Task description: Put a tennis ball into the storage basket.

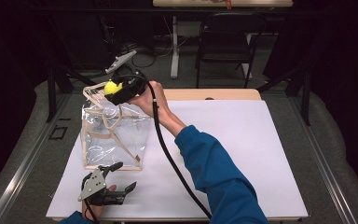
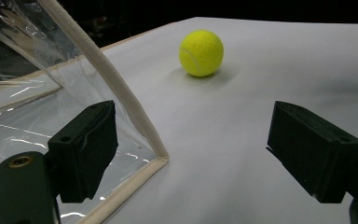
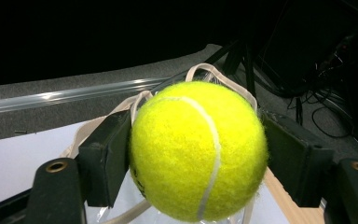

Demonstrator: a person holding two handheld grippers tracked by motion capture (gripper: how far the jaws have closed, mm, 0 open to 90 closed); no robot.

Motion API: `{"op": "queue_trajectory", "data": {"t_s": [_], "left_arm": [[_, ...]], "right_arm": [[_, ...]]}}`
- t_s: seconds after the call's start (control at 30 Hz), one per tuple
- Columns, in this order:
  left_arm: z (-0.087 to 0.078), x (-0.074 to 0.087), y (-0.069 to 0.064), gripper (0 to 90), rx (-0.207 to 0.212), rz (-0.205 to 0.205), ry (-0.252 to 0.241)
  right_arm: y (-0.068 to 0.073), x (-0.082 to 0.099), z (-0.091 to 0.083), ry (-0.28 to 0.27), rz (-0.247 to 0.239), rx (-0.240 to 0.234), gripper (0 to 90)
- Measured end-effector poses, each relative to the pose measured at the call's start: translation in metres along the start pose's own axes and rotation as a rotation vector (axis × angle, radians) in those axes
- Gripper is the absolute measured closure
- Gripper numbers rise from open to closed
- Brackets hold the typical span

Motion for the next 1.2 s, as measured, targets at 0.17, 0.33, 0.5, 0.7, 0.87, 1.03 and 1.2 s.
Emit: {"op": "queue_trajectory", "data": {"t_s": [0.17, 0.33, 0.5, 0.7, 0.87, 1.03, 1.2], "left_arm": [[0.0, 0.0, 0.0, 15.8, 0.003, -0.001, 0.001], [-0.001, 0.0, 0.0, 15.8, 0.006, 0.0, 0.004], [-0.001, 0.0, 0.0, 15.8, 0.003, -0.001, 0.0], [0.0, 0.0, 0.0, 15.8, 0.006, -0.002, 0.001], [-0.001, 0.0, 0.0, 15.8, 0.005, -0.002, -0.001], [-0.001, 0.0, 0.0, 15.8, 0.009, -0.002, -0.001], [-0.001, 0.0, 0.0, 15.8, 0.006, -0.001, -0.001]], "right_arm": [[0.003, -0.002, 0.005, -0.009, -0.005, -0.003, 26.7], [0.005, -0.003, 0.009, -0.015, -0.002, -0.01, 26.7], [0.007, -0.003, 0.014, -0.023, -0.001, -0.015, 26.6], [0.008, -0.004, 0.018, -0.028, 0.002, -0.019, 26.6], [0.01, -0.003, 0.022, -0.025, 0.006, -0.02, 26.5], [0.011, -0.002, 0.027, -0.019, 0.012, -0.021, 26.4], [0.012, -0.001, 0.03, -0.012, 0.014, -0.025, 26.2]]}}
Point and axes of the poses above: each handheld gripper's, and its own axes: z roughly forward along the jaws, x roughly out of its underside, y roughly to its left, the point moved 4 cm from there along z, roughly forward along the jaws, and after that the axes turned 4 degrees about -x, right-handed, at the moved point
